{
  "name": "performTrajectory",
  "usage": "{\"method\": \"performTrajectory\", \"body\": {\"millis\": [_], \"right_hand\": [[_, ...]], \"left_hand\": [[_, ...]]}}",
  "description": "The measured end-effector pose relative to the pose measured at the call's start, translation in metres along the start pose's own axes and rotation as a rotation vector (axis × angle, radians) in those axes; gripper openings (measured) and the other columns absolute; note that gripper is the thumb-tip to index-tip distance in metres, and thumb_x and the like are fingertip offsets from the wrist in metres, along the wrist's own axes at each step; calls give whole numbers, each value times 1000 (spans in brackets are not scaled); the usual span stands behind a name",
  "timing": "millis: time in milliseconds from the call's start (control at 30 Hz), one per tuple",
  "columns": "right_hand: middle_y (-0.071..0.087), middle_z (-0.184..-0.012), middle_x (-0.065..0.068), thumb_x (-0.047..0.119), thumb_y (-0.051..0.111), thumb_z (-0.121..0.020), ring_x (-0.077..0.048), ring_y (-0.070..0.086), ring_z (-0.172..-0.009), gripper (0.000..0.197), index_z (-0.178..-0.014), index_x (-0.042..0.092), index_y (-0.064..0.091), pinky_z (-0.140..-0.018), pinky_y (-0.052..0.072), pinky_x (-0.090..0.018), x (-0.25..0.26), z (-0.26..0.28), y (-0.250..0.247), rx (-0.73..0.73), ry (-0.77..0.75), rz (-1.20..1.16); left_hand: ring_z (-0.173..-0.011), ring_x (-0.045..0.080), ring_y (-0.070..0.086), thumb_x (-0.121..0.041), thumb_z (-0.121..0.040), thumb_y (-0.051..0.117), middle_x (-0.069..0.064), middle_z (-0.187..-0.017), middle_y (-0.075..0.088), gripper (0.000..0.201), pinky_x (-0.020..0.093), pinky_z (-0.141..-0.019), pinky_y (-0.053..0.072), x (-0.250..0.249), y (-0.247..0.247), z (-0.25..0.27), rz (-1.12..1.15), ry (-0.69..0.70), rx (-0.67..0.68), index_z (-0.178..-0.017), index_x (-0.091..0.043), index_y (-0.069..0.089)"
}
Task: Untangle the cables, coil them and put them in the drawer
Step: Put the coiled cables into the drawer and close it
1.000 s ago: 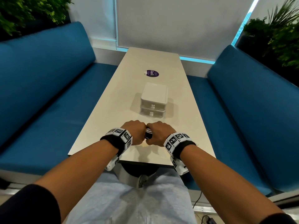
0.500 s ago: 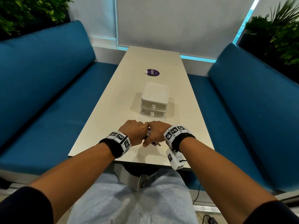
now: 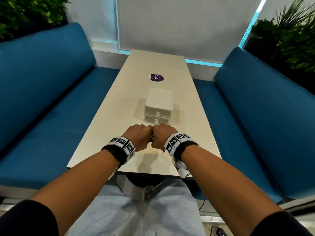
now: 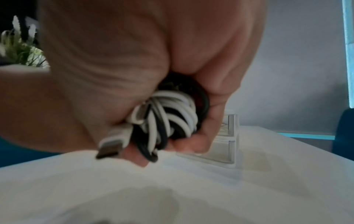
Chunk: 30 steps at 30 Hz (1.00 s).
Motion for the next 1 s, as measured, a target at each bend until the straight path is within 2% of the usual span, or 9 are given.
{"method": "performTrajectory", "body": {"millis": [100,167,267,333,533,767,867,933,1000], "right_hand": [[53,-73,-3,20,61,-79,-25,52,-60,6,-84,16,60,-57,45,-30,-2,1,6,-99,-27,67],[55,-77,-6,24,64,-81,-28,51,-63,11,-89,16,64,-59,43,-30,-3,1,7,-142,-41,91],[60,-79,-6,27,63,-81,-27,50,-63,12,-88,17,66,-59,42,-31,-6,3,5,-194,-46,102],[57,-76,-4,26,60,-83,-26,49,-62,11,-88,18,65,-59,40,-31,-7,3,3,-219,-47,123],[64,-79,-6,20,59,-82,-29,62,-70,10,-87,16,67,-59,49,-32,-4,-1,-3,-197,-97,196],[66,-84,-9,18,57,-81,-33,64,-71,12,-89,15,65,-56,42,-32,-1,-6,7,-190,-98,208],[67,-88,-6,19,59,-82,-31,66,-77,16,-97,18,64,-58,40,-32,-8,-13,0,-219,-102,211],[68,-92,-4,19,60,-83,-31,67,-81,21,-104,20,61,-60,40,-32,-18,-18,-9,-254,-99,207],[67,-93,-3,18,59,-83,-31,66,-84,23,-105,22,58,-60,40,-33,-30,-24,-17,-307,-60,162]], "left_hand": [[-78,33,58,-18,-89,56,11,-94,63,12,34,-62,38,-2,-3,-2,68,-52,41,-100,-14,59],[-71,29,54,-20,-87,59,9,-91,64,8,33,-61,40,-4,-4,-5,112,-88,74,-93,-16,62],[-67,25,54,-23,-84,62,1,-76,56,8,31,-61,42,-7,-11,-10,118,-123,99,-81,-21,56],[-65,24,53,-17,-83,60,-3,-69,47,9,31,-61,42,-9,-15,-11,127,-145,101,-78,-21,53],[-57,19,51,-12,-83,55,0,-68,52,19,29,-57,42,-7,-10,-16,251,-215,141,-67,-19,48],[-63,25,56,-15,-82,55,1,-65,54,17,26,-54,40,2,-2,-18,325,-168,201,-66,-18,49],[-71,26,61,-15,-77,59,1,-73,61,6,28,-58,44,8,-3,-21,419,-165,142,-77,-20,57],[-78,24,63,-17,-73,65,0,-88,68,23,30,-63,49,13,-4,-28,551,-164,61,-95,-22,59],[-85,22,61,-22,-72,72,-1,-97,65,44,32,-68,50,21,-4,-36,651,-202,0,-112,-19,53]]}}
Point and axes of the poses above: each hand's wrist, its own z-axis away from the middle knuckle, its own y-axis out of the palm, x = y × z, the point moved 1 cm from there along -z, towards the middle knuckle
